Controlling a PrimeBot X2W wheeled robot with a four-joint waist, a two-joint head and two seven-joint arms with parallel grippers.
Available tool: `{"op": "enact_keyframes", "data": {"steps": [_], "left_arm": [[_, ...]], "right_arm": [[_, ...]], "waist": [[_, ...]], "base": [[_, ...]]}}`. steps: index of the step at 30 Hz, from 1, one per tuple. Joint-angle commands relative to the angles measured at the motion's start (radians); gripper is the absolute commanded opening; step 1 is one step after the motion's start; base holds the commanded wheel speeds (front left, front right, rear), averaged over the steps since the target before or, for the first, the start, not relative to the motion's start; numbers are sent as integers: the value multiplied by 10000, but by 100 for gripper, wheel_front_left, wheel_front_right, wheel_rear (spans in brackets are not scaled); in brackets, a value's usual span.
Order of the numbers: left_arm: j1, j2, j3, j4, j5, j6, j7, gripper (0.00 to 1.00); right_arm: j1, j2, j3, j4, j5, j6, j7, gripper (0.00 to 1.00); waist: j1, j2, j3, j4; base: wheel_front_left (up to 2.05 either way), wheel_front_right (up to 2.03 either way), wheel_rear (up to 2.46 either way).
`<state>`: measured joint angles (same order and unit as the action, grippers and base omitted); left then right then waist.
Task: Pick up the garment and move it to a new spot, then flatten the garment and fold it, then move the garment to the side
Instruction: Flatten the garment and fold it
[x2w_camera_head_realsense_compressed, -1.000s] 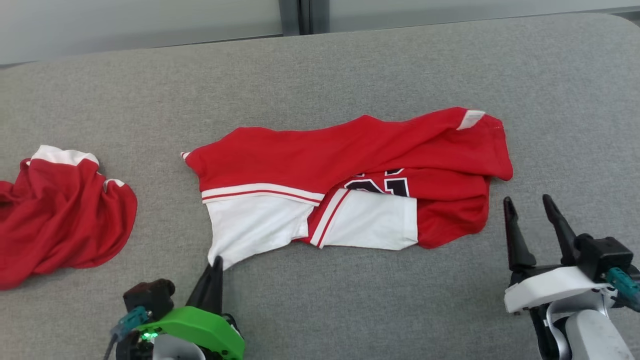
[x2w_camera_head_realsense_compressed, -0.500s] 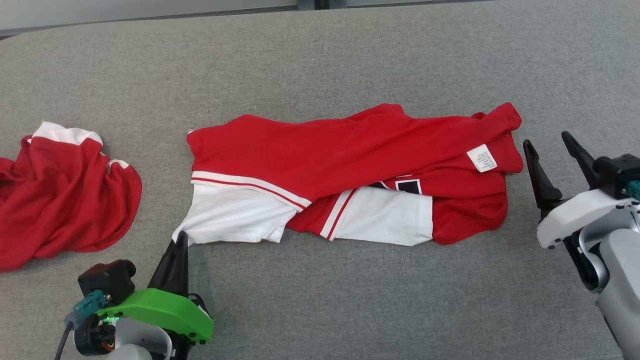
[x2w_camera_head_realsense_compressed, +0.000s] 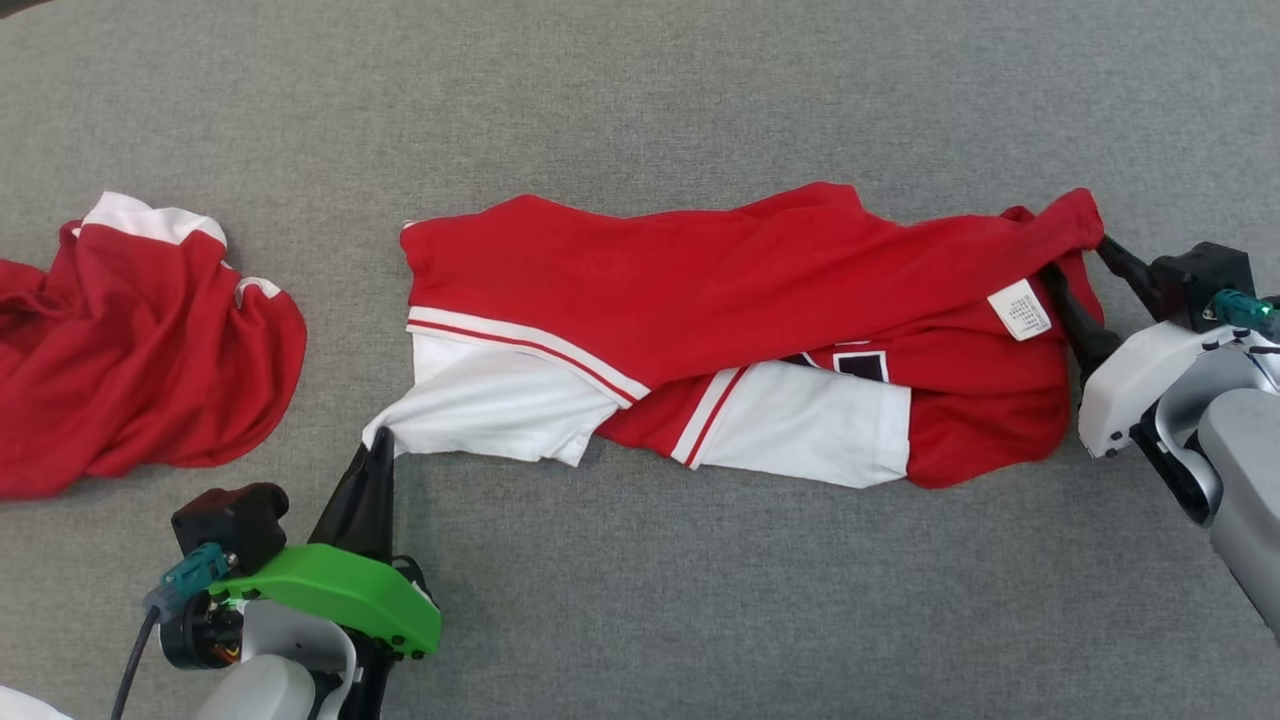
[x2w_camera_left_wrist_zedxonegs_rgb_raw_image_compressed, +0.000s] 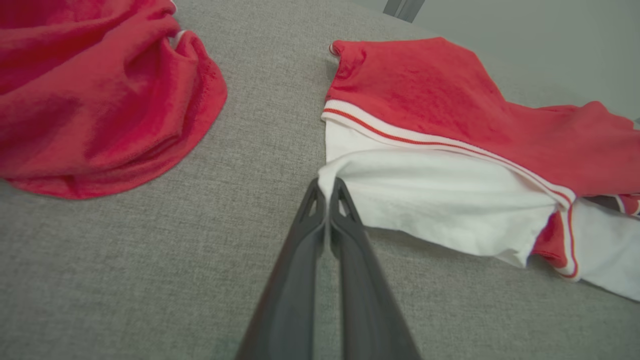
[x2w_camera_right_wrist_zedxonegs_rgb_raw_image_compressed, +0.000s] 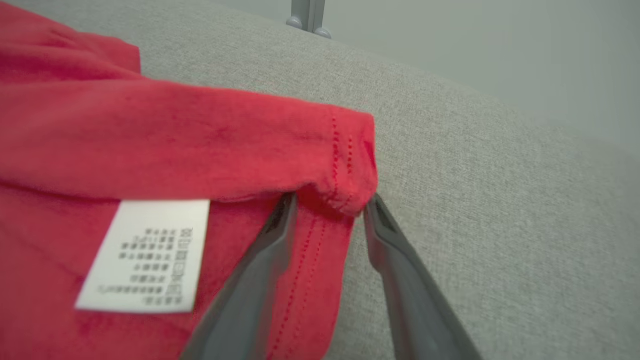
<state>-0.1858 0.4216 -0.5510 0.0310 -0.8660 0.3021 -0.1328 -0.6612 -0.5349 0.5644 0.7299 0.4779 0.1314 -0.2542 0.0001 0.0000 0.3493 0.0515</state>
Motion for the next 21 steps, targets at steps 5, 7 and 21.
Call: {"op": "enact_keyframes", "data": {"steps": [5,7,21], "left_arm": [[-243,-60,-5,-25,93,5,-2,0],[-253,-45,35,-78,88,-13,-97,0],[-663,1127,1596,-2591,-1053,-416,286,0]], "right_arm": [[-311,-160,615,167,426,-14,-113,0],[-348,-265,692,-44,452,-14,-119,0],[1014,-1717,-615,-2814,772,-16,-113,0]], "waist": [[-1,0,-26,34],[-1,0,-145,-22],[-1,0,-1597,-909]], "base": [[0,0,0],[0,0,0],[0,0,0]]}}
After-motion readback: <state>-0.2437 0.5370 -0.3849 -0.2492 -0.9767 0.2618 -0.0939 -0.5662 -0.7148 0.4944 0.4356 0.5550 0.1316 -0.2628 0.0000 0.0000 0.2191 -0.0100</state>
